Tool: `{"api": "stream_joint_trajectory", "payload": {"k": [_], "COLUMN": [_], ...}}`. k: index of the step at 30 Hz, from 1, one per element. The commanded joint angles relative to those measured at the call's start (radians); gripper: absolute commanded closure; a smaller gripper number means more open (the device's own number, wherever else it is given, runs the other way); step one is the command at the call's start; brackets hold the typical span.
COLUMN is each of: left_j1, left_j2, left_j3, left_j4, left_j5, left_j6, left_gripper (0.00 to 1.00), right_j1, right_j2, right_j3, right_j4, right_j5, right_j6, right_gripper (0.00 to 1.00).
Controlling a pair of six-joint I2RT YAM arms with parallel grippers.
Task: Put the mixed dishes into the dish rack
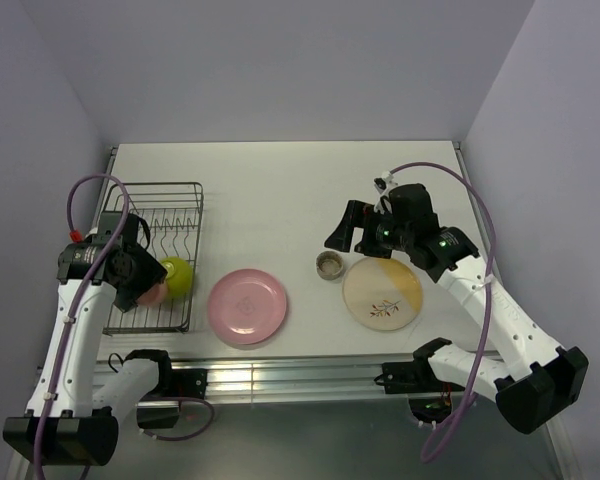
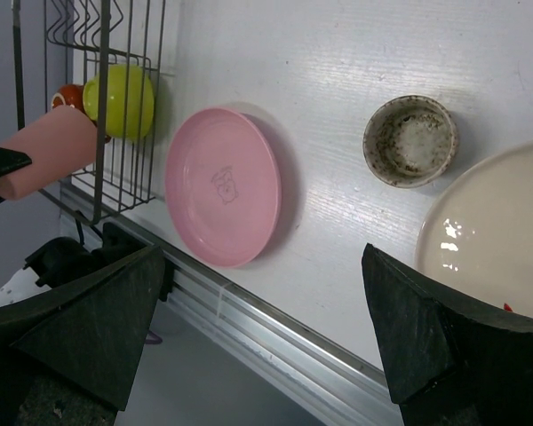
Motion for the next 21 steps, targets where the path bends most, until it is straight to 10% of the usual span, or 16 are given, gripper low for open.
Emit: {"api": "stream_joint_trajectory", "payload": {"k": [1, 21], "left_j1": [0.013, 0.114], "left_j2": [-0.017, 0.024], "left_j3": [0.006, -0.058], "left_j4": [-0.019, -0.031], "left_j5": [-0.017, 0.233], "left_j6": [0.03, 0.048], "left_gripper": [1.0, 1.0], "right_j1": [0.008, 0.017], "right_j2": [0.005, 0.005], "right_j3": [0.008, 0.004], "right_j4": [0.047, 0.048], "right_j5": [0.017, 0.012], "right_j6": [-0.021, -0.021], "right_gripper": [0.0, 0.0]}}
